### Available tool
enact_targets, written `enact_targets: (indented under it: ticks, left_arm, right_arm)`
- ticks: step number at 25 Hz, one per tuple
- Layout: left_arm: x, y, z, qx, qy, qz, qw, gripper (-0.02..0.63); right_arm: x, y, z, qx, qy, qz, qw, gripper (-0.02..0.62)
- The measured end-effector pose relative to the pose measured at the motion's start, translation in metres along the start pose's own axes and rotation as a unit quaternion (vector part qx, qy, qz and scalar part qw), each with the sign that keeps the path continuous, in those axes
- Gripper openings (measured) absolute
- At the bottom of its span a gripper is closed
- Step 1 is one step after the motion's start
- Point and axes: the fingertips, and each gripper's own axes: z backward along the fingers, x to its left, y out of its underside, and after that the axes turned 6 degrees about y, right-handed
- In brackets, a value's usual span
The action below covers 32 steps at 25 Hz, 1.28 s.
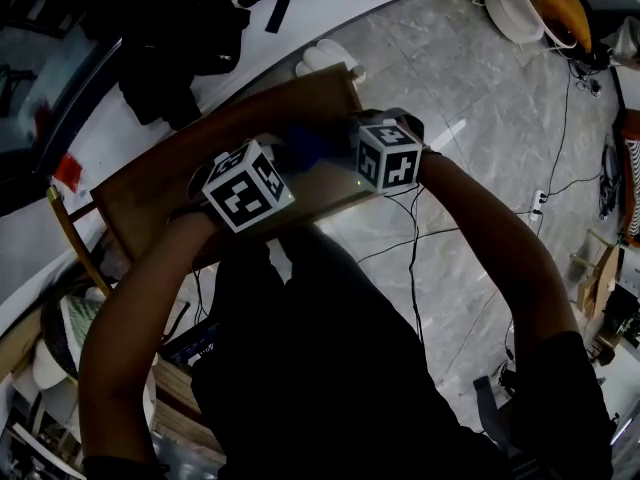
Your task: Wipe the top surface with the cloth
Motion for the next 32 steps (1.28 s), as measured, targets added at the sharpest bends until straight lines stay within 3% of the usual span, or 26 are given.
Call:
enact_targets:
  ticks: [3, 7, 11, 14, 21, 32]
  left_arm:
    - [0.04, -0.016, 0.017, -0.014, -0.035, 0.021, 0.9991, 0.009]
    - [0.081, -0.034, 0.024, -0.046, -0.064, 0.059, 0.9952, 0.009]
    - [0.087, -0.036, 0.021, -0.043, -0.062, 0.061, 0.9953, 0.009]
    - [0.08, -0.033, 0.016, -0.037, -0.053, 0.053, 0.9965, 0.009]
    - [0.056, -0.019, -0.001, -0.026, -0.034, 0.052, 0.9978, 0.009]
    - [-0.005, -0.008, -0.013, -0.02, 0.005, 0.032, 0.9993, 0.009]
  right_arm:
    - [-0.058, 0.011, -0.001, 0.035, 0.05, 0.007, 0.998, 0.063]
    - [-0.104, 0.036, -0.009, 0.095, 0.107, -0.014, 0.99, 0.063]
    - [-0.119, 0.05, -0.02, 0.149, 0.157, -0.008, 0.976, 0.063]
    - [-0.122, 0.051, -0.023, 0.165, 0.168, 0.001, 0.972, 0.063]
    - [-0.094, 0.052, -0.022, 0.158, 0.121, 0.012, 0.98, 0.063]
    - [0.051, 0.057, -0.011, 0.151, -0.038, 0.035, 0.987, 0.063]
